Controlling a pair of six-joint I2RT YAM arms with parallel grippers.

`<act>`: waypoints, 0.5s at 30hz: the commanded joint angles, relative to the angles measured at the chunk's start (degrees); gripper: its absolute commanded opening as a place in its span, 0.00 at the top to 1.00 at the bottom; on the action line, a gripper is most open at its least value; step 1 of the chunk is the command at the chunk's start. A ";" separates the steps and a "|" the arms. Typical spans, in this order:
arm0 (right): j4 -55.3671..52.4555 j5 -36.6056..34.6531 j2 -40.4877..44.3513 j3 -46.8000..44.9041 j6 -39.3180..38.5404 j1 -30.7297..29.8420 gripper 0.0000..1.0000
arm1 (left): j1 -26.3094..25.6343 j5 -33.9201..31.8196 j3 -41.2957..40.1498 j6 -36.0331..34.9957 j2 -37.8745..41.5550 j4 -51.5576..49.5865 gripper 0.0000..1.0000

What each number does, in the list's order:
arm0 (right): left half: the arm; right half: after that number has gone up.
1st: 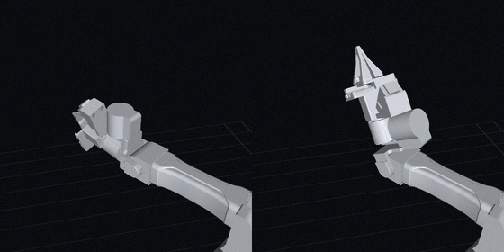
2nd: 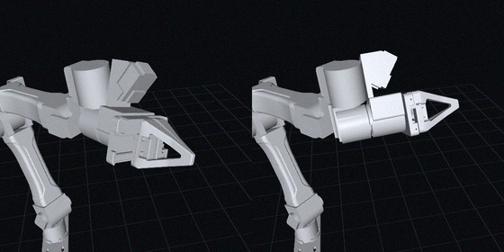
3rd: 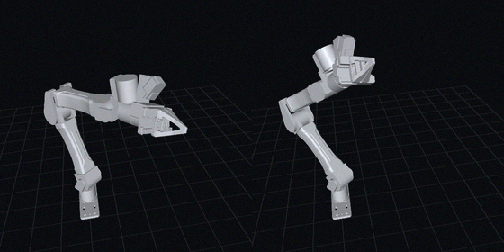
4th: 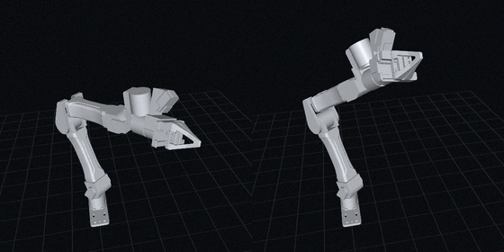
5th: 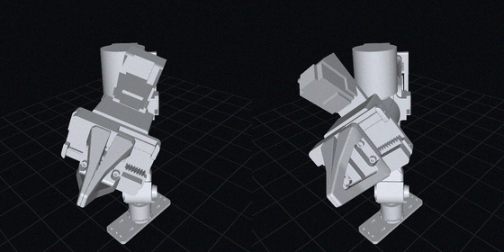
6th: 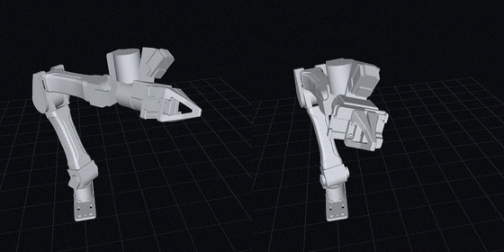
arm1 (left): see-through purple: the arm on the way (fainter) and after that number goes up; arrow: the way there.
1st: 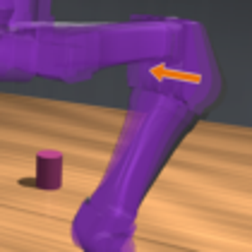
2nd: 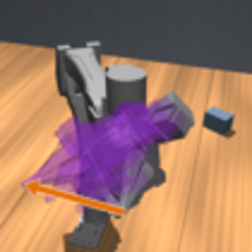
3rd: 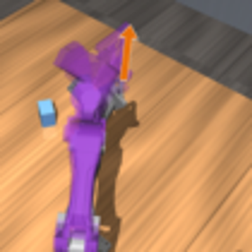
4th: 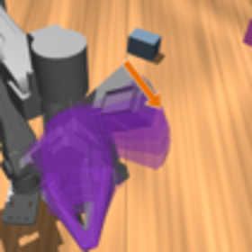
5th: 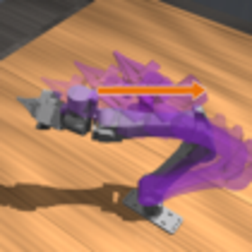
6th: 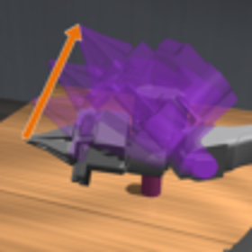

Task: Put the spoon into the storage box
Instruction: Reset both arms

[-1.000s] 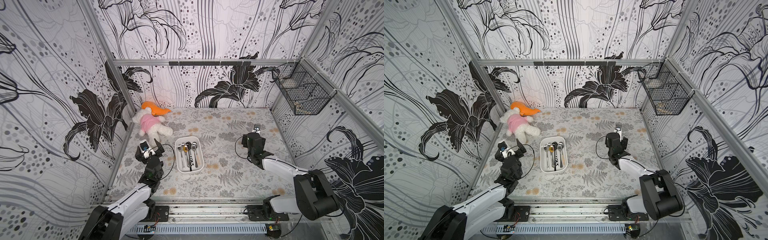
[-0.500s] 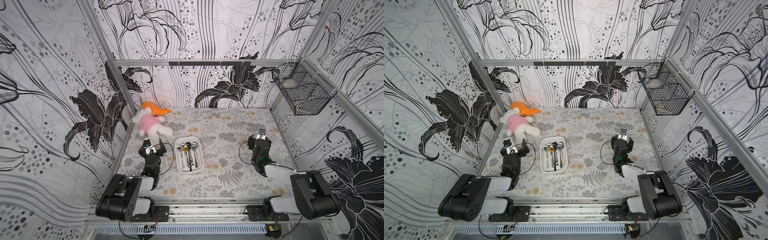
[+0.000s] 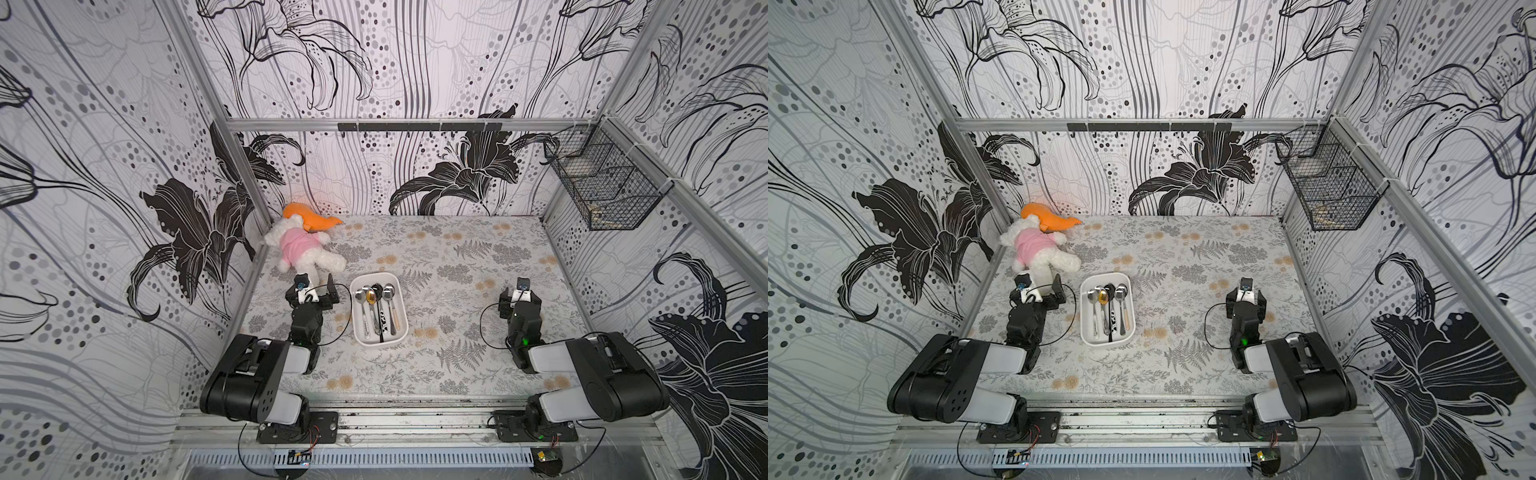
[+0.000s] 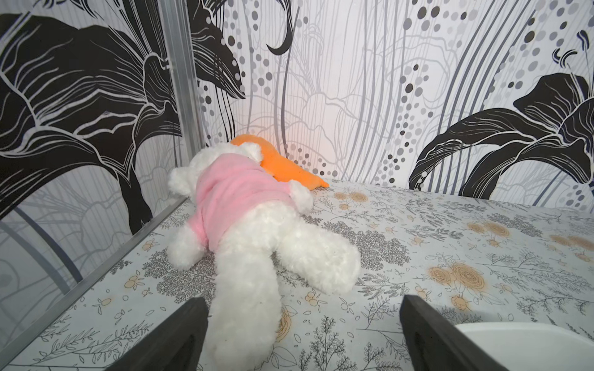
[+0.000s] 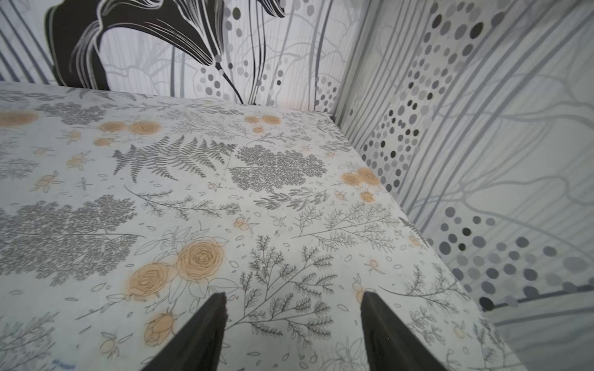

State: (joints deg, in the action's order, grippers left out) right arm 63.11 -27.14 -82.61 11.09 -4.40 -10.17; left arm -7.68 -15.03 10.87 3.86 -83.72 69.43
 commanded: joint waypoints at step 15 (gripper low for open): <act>3.00 23.04 -3.19 2.32 1.87 9.83 0.03 | 0.48 -0.40 -0.50 0.12 -0.73 4.26 0.02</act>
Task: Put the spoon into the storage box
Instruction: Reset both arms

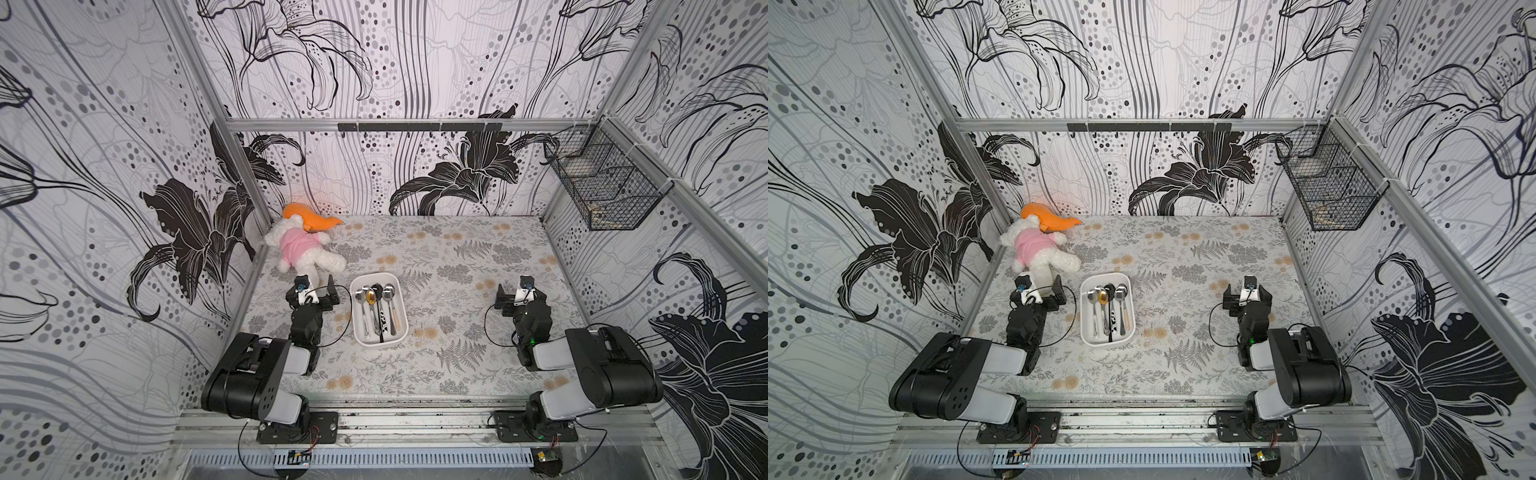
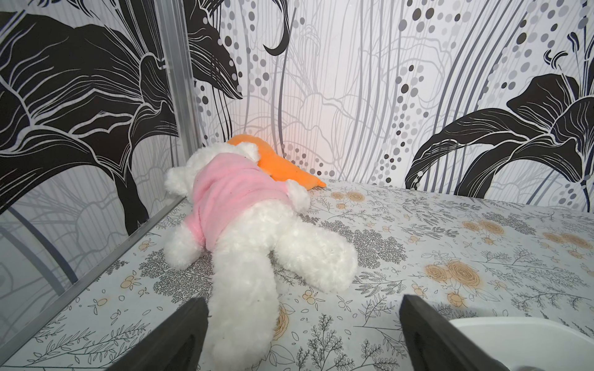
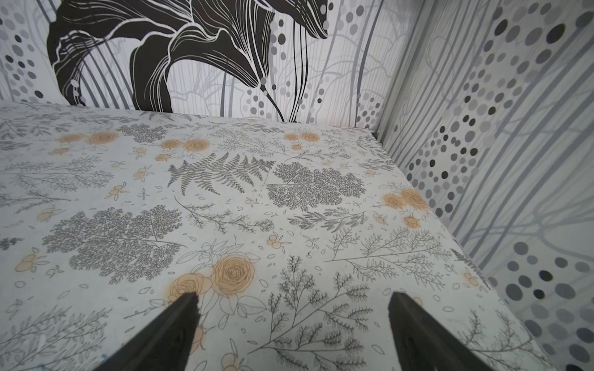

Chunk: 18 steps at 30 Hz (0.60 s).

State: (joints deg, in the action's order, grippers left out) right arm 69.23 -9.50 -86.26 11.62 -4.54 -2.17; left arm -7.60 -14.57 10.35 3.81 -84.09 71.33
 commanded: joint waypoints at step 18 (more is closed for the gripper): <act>-1.77 5.10 0.39 1.58 1.28 2.17 0.03 | 0.48 -0.73 -0.01 0.20 -0.36 2.50 0.02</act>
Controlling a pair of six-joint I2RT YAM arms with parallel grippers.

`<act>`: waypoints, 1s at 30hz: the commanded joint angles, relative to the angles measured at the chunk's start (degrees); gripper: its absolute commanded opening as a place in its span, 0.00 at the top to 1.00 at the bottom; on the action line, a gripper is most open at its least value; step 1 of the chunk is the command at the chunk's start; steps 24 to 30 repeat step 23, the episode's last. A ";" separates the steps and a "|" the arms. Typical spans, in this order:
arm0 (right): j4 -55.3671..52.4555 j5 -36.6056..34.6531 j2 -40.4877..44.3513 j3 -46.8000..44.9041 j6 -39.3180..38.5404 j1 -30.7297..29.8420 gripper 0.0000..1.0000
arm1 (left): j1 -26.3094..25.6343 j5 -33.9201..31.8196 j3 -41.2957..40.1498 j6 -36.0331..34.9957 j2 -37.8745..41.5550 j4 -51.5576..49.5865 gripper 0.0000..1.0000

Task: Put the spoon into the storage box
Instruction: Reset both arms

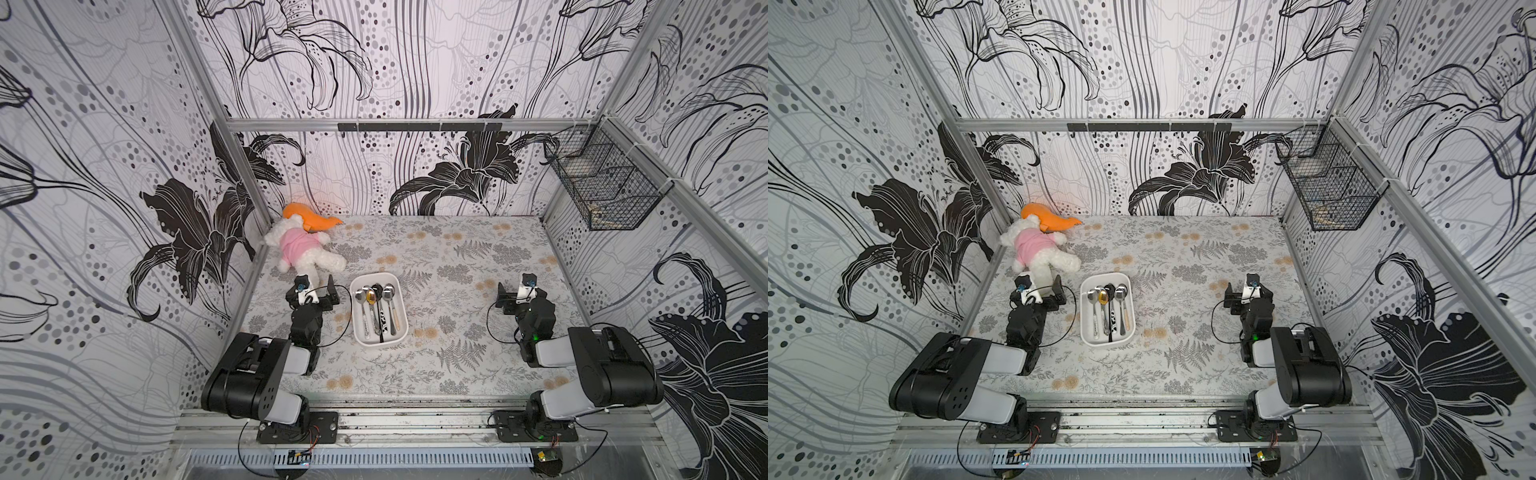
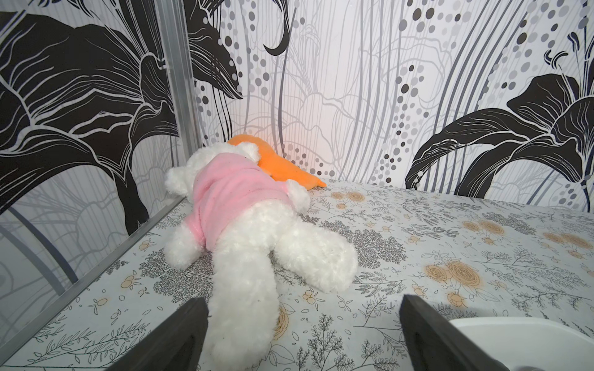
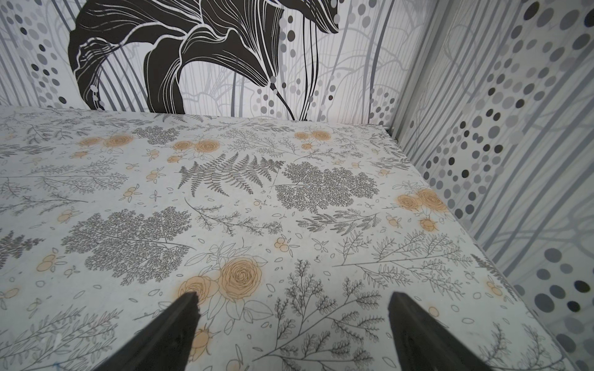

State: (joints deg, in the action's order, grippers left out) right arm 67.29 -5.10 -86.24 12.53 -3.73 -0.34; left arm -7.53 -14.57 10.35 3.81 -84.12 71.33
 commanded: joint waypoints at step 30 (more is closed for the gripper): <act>-0.09 1.34 0.32 0.87 0.58 0.34 0.03 | 0.41 -0.73 0.02 0.15 -0.35 2.48 0.02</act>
